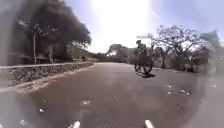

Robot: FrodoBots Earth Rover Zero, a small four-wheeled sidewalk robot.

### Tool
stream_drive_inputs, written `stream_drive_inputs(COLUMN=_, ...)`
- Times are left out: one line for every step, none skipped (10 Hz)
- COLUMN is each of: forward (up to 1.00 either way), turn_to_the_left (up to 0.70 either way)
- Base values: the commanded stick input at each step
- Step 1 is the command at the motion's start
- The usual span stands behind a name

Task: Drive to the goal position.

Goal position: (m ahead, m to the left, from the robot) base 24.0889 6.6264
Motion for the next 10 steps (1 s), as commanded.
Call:
stream_drive_inputs(forward=0.85, turn_to_the_left=0.0)
stream_drive_inputs(forward=0.85, turn_to_the_left=0.0)
stream_drive_inputs(forward=0.85, turn_to_the_left=0.0)
stream_drive_inputs(forward=0.85, turn_to_the_left=0.0)
stream_drive_inputs(forward=0.85, turn_to_the_left=0.0)
stream_drive_inputs(forward=0.85, turn_to_the_left=0.0)
stream_drive_inputs(forward=0.85, turn_to_the_left=0.0)
stream_drive_inputs(forward=0.85, turn_to_the_left=0.0)
stream_drive_inputs(forward=0.85, turn_to_the_left=0.0)
stream_drive_inputs(forward=0.85, turn_to_the_left=0.0)
